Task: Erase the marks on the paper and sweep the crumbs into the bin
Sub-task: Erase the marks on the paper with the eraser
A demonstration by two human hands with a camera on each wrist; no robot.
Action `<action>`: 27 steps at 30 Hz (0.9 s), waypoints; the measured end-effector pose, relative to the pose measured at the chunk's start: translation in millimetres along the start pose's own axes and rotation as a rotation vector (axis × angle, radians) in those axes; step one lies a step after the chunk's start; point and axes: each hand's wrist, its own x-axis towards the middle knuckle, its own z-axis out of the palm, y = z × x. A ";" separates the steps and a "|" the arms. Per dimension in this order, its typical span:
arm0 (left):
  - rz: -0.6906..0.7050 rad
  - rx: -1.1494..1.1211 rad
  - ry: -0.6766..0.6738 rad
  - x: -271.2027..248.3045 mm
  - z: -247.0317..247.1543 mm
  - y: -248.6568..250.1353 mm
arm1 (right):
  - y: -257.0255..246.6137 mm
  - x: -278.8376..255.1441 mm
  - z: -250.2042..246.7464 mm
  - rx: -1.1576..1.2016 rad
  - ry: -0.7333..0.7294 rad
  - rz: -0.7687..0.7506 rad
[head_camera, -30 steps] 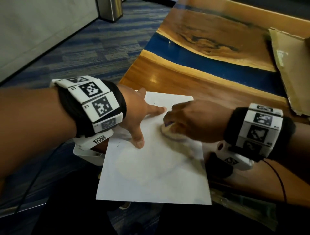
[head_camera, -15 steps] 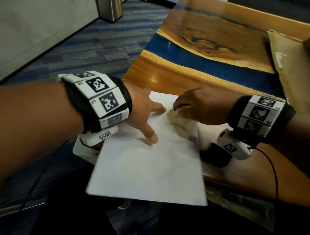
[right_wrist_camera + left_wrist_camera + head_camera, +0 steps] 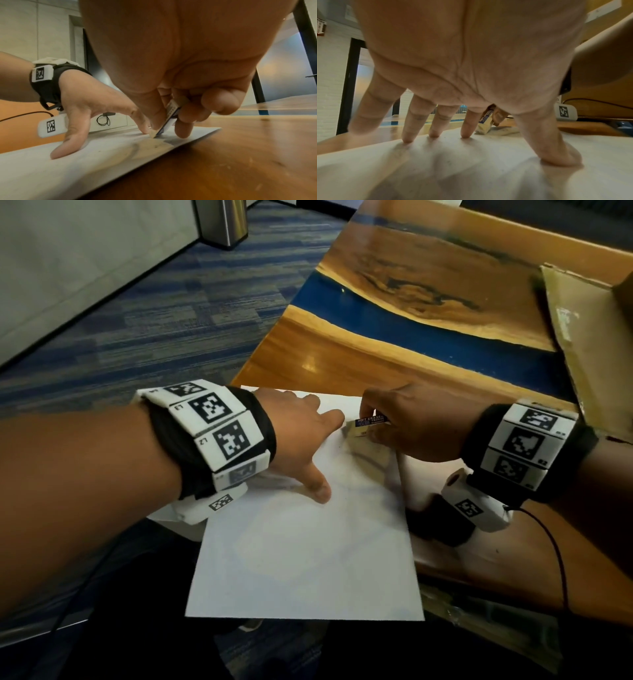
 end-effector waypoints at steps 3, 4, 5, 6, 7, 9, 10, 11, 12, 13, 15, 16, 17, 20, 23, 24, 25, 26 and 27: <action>0.005 -0.019 -0.026 0.3 0.6 -7.1 | -7.0 -6.7 4.1 -0.023 0.004 -0.055; 0.005 -0.023 -0.039 0.3 0.5 -8.8 | -12.4 -10.4 7.1 -0.020 0.005 -0.111; 0.004 -0.024 -0.053 0.1 -0.1 -9.5 | -18.3 -14.4 10.6 -0.008 0.001 -0.173; 0.005 -0.019 -0.067 0.0 -0.8 -9.7 | -22.1 -17.3 13.8 0.008 -0.017 -0.218; 0.007 -0.008 -0.076 0.4 -1.6 -9.9 | -22.8 -17.4 15.3 0.012 -0.030 -0.234; 0.006 0.022 -0.090 2.4 -2.3 -9.6 | -16.8 -12.7 11.2 -0.028 -0.024 -0.176; 0.006 0.033 -0.093 3.0 -1.9 -9.2 | -12.5 -11.5 8.2 -0.060 -0.003 -0.130; 0.006 0.039 -0.093 3.7 -1.7 -8.9 | -8.8 -11.1 7.8 -0.091 0.024 -0.106; 0.004 0.042 -0.091 4.2 -1.5 -9.3 | -10.4 -13.1 9.0 -0.107 0.040 -0.114; 0.005 0.041 -0.087 4.1 -1.4 -10.5 | -16.8 -15.8 12.3 -0.106 0.036 -0.166; 0.012 0.026 -0.082 2.7 -1.0 -12.1 | -34.3 -24.6 20.2 -0.073 -0.033 -0.313; 0.013 0.027 -0.085 3.1 -1.4 -12.4 | -34.9 -24.8 21.2 -0.061 -0.062 -0.337; 0.012 0.033 -0.090 3.5 -1.9 -12.4 | -28.5 -19.9 17.8 -0.064 -0.064 -0.295; 0.001 0.054 -0.108 4.5 -2.6 -9.7 | -1.3 -9.4 2.5 -0.136 -0.029 -0.054; 0.004 0.045 -0.105 3.7 -2.8 -10.4 | -22.2 -21.0 11.9 -0.103 -0.005 -0.236; 0.006 0.038 -0.104 3.6 -3.2 -11.1 | -32.3 -26.3 17.1 -0.088 -0.031 -0.326; 0.008 0.037 -0.105 3.8 -3.5 -11.5 | -34.9 -27.2 20.6 -0.077 -0.056 -0.360; 0.012 0.038 -0.104 4.0 -3.9 -11.7 | -30.7 -23.7 17.5 -0.070 -0.063 -0.327; 0.014 0.039 -0.104 3.7 -4.3 -11.2 | -21.2 -17.3 12.0 -0.075 -0.057 -0.231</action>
